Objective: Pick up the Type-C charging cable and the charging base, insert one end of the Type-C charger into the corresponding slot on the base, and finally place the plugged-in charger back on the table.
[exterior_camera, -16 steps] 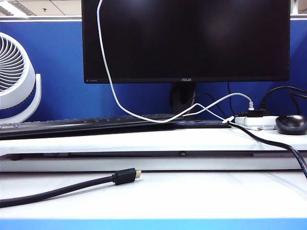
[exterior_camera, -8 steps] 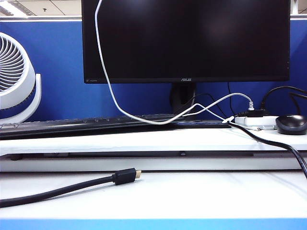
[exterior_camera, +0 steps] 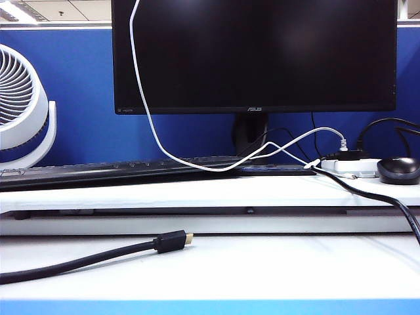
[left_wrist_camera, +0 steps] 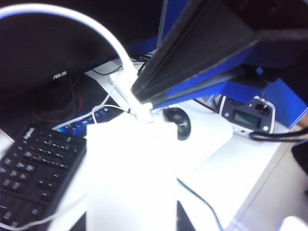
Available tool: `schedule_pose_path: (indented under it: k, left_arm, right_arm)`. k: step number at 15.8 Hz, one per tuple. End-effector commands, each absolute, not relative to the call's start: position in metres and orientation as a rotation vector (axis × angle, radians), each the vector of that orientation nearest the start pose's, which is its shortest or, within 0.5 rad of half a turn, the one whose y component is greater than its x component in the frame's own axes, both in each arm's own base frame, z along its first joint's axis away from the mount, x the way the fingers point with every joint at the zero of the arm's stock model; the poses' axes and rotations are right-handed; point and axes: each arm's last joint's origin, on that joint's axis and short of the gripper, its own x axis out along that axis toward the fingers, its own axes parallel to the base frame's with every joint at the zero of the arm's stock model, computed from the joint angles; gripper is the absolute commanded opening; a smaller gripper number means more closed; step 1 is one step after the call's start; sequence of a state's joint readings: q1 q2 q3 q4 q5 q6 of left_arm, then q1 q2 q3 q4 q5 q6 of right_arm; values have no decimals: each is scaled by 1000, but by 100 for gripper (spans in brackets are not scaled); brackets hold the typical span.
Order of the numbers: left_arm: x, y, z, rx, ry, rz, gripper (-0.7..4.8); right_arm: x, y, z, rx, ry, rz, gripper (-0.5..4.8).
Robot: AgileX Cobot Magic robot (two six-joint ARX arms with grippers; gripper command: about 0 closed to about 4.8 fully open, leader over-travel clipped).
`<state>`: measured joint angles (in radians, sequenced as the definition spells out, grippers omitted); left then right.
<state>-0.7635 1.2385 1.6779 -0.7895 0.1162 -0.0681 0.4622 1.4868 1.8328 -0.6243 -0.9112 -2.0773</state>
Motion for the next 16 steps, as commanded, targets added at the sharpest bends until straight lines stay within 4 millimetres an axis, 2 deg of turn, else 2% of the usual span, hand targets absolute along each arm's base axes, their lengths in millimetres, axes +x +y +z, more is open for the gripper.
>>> schedule_pose_path:
  k: [1,10,16]
  left_arm:
    - [156,-154,484,27,336,-867,17]
    - [155,-155,484,53,320,-907,17]
    - [156,-156,488,-29,314,-898,17]
  right_arm:
    - [246,153,486,-1613,-1222,1086,3]
    - [248,154,483,-1609,-1211,1100,3]
    - [252,156,482,-1638,-1176,1075,3]
